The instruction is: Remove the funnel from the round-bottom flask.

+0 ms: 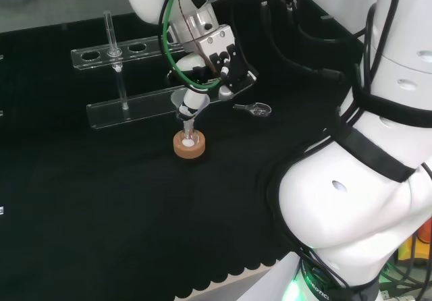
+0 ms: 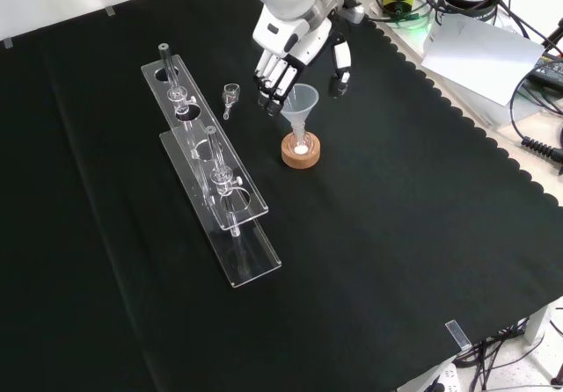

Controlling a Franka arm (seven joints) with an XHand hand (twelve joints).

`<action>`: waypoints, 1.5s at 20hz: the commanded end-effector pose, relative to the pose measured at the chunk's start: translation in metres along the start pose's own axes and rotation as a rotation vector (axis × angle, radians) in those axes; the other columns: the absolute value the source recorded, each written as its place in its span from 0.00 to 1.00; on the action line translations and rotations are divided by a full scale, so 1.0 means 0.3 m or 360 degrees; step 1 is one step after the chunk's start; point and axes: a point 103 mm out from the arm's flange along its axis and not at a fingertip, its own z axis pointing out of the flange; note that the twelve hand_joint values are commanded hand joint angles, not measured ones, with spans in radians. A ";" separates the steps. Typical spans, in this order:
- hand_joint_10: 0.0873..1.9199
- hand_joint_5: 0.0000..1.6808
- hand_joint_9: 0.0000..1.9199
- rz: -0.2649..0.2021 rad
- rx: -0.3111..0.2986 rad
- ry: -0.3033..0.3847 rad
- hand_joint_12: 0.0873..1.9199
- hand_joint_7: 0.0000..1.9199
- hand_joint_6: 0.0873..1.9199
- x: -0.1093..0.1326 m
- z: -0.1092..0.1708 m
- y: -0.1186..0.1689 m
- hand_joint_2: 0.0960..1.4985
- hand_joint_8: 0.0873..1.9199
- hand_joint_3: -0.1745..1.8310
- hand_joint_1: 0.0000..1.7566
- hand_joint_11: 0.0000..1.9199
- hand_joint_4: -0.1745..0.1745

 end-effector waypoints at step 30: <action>0.39 0.08 0.09 0.0030 0.0033 0.0017 0.75 0.00 0.00 -0.022 0.016 0.058 0.42 0.19 0.31 0.38 0.14 0.41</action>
